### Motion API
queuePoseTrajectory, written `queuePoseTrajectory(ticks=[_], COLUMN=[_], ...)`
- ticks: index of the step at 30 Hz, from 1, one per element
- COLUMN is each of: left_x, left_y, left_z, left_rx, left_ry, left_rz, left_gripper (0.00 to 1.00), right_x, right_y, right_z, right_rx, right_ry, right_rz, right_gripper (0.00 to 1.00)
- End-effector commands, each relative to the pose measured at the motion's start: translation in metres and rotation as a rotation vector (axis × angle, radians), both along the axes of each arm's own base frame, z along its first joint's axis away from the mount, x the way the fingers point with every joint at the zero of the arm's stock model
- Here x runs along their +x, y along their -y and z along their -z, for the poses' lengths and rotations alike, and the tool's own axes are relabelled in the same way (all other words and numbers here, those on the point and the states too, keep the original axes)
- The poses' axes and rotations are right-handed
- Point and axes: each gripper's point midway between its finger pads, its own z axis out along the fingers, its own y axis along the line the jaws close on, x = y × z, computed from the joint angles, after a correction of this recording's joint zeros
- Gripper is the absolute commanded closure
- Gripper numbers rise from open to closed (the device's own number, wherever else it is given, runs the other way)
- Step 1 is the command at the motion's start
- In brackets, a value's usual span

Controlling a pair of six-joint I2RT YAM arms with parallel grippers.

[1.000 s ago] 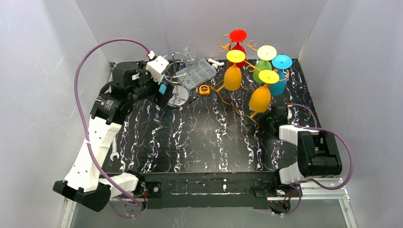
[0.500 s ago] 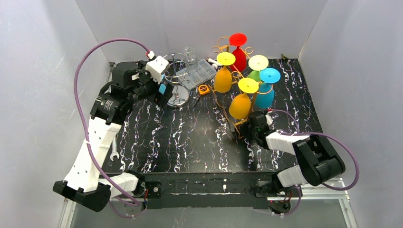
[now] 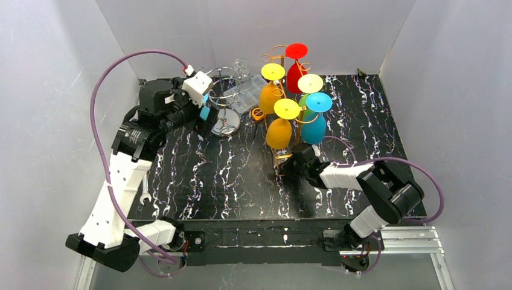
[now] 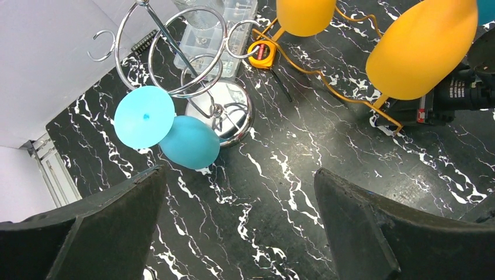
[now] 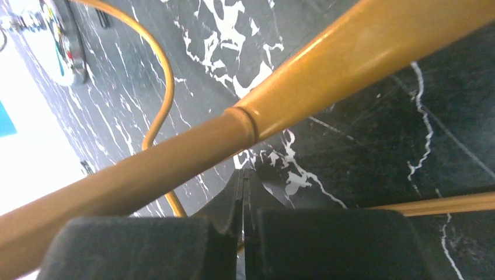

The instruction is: Place the wine glass upside down on the wine glass rack

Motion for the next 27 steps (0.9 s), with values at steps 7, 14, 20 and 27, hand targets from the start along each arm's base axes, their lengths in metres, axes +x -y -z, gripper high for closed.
queuePoseTrajectory(ticks=[7,14,20,27], left_x=[-0.006,0.005,0.014,0.018], left_y=[-0.012,-0.018,-0.03,-0.042], left_z=[-0.015,-0.009,-0.004,-0.007], left_rx=[-0.017,-0.061,-0.088,-0.104], left_ry=[0.033,-0.015,-0.046,-0.051], left_rz=[-0.044,-0.108,-0.174,-0.22], left_gripper=[0.02,0.02,0.02,0.02], right_x=[-0.031,-0.057,-0.076,-0.097], right_y=[-0.006,0.014,0.052,0.093], right_z=[-0.015,-0.028,-0.04,-0.028], right_rx=[-0.104,-0.177,-0.227,-0.283], right_ry=[0.023,0.038,0.072,0.037], right_rz=[-0.245,-0.345,-0.282,-0.215], right_gripper=[0.57,0.46,0.76,0.98])
